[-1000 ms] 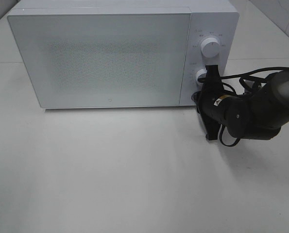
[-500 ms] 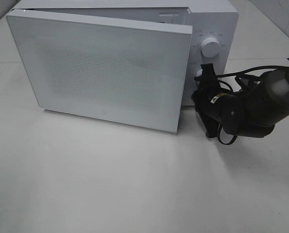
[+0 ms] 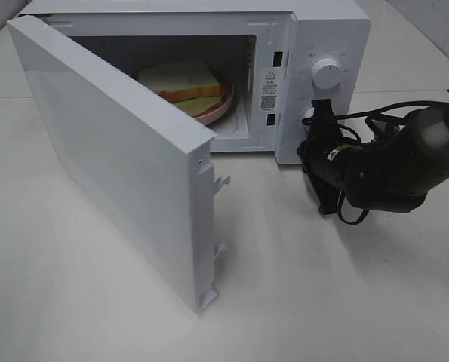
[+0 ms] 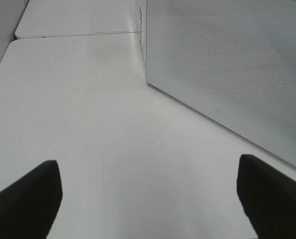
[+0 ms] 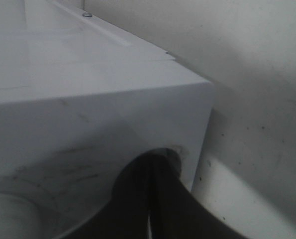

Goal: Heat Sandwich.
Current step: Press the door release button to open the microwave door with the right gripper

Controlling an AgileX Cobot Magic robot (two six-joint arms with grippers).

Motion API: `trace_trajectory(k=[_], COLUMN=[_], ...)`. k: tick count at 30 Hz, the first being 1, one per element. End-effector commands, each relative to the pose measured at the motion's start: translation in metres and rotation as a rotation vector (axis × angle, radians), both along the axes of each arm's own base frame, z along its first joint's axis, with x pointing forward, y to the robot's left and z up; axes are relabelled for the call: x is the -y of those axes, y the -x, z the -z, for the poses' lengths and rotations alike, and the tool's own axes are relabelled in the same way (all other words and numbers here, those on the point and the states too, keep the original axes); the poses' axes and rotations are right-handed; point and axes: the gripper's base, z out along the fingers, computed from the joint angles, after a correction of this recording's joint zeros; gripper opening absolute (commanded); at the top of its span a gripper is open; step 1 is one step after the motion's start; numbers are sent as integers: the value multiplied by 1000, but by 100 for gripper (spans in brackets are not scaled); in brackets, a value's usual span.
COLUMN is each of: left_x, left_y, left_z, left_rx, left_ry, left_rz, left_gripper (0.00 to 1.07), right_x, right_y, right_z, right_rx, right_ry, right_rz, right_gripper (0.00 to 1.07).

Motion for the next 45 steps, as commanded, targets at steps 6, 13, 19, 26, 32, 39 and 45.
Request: trace_trajectory(k=[6,13,19,26,32,39,45], left_x=[1,1,1,1,1,1,1], left_y=[3,3,3,3,3,3,3], left_z=[1,1,1,1,1,1,1], left_rx=[19,19,19,19,19,19,19], left_ry=[11,11,11,11,11,11,11], left_rz=[-1,-1,-1,-1,-1,-1,-1], left_gripper=[89,89,89,89,89,89,89], right_x=[0,0,1,2,8,12,14], right_y=[-27,-19,-6,6,21,38,55], right_z=[-38,-33,-34,-26,-25,-29,-36], right_rx=[245,182,89,-12,-43,-59,-100], right_ry=[-56,-69,-46,-30,-13,10,44], right_rz=[3,-12,-55,-80,-87,-122,-189], right_gripper=[0,0,0,0,0,0,1])
